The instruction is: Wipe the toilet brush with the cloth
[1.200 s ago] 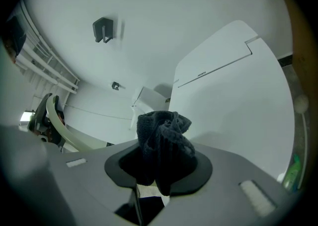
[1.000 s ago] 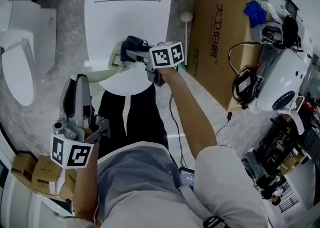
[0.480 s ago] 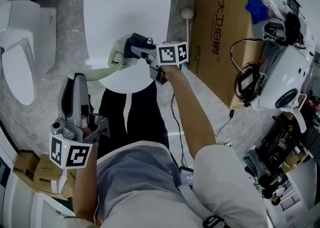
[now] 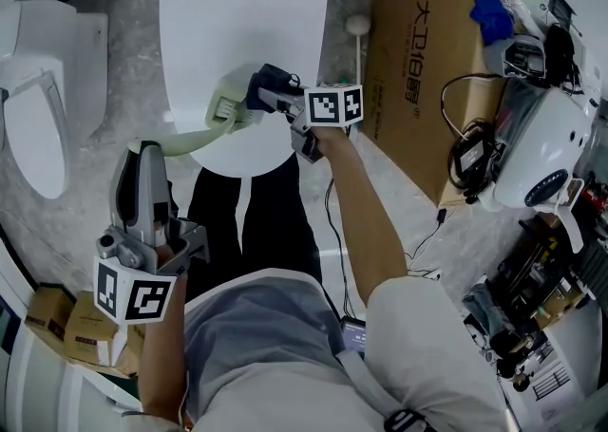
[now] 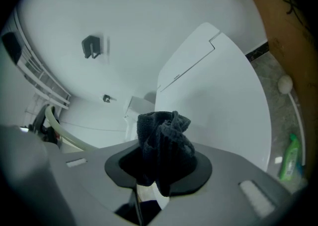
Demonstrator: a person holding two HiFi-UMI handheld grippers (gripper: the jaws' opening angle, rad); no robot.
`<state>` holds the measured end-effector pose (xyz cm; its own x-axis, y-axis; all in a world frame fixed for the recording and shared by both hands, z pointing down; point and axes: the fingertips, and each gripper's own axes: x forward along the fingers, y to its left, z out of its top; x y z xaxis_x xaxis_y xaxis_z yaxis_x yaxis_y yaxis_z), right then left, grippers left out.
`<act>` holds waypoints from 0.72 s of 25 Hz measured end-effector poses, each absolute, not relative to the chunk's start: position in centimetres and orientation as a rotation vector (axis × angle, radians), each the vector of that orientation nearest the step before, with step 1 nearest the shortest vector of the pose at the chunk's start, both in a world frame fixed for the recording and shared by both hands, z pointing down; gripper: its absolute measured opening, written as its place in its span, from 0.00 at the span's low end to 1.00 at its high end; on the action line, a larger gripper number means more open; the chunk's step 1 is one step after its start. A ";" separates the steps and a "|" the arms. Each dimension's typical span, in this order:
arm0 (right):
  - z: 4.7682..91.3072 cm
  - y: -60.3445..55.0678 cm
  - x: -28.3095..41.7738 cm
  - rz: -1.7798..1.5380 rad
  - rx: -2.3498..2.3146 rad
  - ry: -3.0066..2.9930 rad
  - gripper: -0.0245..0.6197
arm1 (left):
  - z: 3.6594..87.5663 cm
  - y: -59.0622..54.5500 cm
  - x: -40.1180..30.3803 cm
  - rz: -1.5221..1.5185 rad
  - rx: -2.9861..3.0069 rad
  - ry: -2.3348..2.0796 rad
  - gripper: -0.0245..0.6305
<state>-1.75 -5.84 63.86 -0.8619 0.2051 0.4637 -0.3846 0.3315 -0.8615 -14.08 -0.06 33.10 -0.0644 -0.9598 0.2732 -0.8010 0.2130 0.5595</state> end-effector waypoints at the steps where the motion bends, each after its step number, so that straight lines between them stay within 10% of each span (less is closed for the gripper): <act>1: 64.5 -5.6 -1.5 1.521 0.169 -2.085 0.21 | 33.1 -0.1 -14.1 -0.349 1.627 -1.903 0.04; 18: 68.1 -6.5 -1.1 1.343 0.223 -2.029 0.21 | 33.1 -0.2 -14.0 -0.349 1.635 -1.900 0.04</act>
<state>-1.08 -6.45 68.11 -0.7511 0.2199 0.6225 -0.4871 0.4519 -0.7473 -14.04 -0.21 33.15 -0.0599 -0.9613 0.2690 -0.8032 0.2064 0.5588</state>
